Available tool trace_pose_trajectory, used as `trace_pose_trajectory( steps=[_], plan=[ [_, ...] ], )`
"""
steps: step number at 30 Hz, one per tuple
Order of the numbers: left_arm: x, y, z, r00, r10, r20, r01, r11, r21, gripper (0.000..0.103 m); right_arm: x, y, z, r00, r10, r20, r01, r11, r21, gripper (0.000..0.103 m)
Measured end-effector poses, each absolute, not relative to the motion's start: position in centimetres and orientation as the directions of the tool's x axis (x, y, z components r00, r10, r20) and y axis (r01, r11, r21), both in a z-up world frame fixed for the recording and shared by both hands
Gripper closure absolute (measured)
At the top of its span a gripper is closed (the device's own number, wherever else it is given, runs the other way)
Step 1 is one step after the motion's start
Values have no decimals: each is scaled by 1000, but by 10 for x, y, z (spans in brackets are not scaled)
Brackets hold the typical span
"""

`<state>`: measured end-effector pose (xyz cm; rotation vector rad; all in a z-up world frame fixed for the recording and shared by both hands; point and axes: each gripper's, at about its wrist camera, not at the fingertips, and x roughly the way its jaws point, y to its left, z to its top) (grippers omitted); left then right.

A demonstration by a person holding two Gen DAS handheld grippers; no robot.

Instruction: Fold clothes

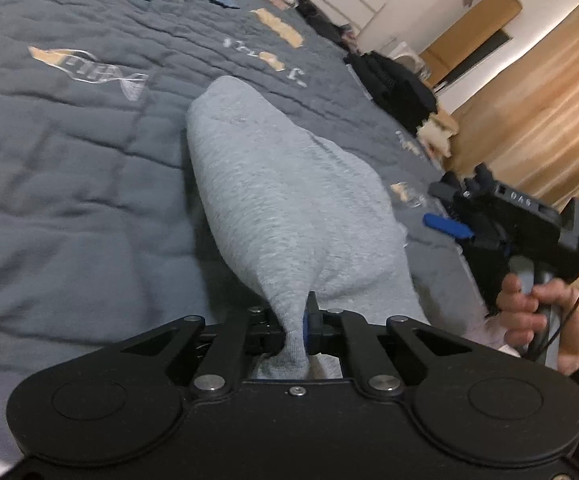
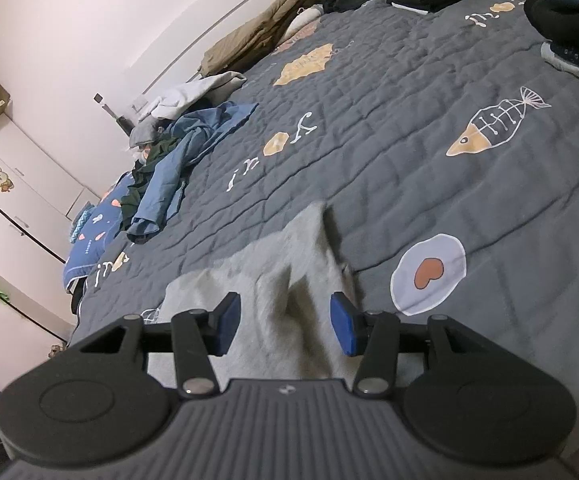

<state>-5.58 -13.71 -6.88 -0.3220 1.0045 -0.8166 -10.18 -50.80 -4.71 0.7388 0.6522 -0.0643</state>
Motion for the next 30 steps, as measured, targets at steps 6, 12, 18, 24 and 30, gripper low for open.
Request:
trace_pose_trajectory(
  steps=[6,12,18,24,30],
  plan=[
    [-66,-112,-67,269,-647,-714,424,745,-515,94,-96,-497,-49,791,196,-580,254,757,602,54],
    [-77,-107,-57,313,-569,-761,454,793,-406,87,-89,-485,-52,776,213,-594,240,771,590,54],
    [-79,-106,-31,390,-599,-699,511,773,-377,74,-78,-480,-59,764,220,-606,241,774,586,54],
    [-55,-134,-12,430,-617,-659,570,752,-332,64,-66,-474,-71,741,245,-625,241,772,589,54],
    [-16,-171,-8,445,-623,-643,614,735,-287,57,-60,-471,-74,738,298,-605,213,749,628,54]
  ],
)
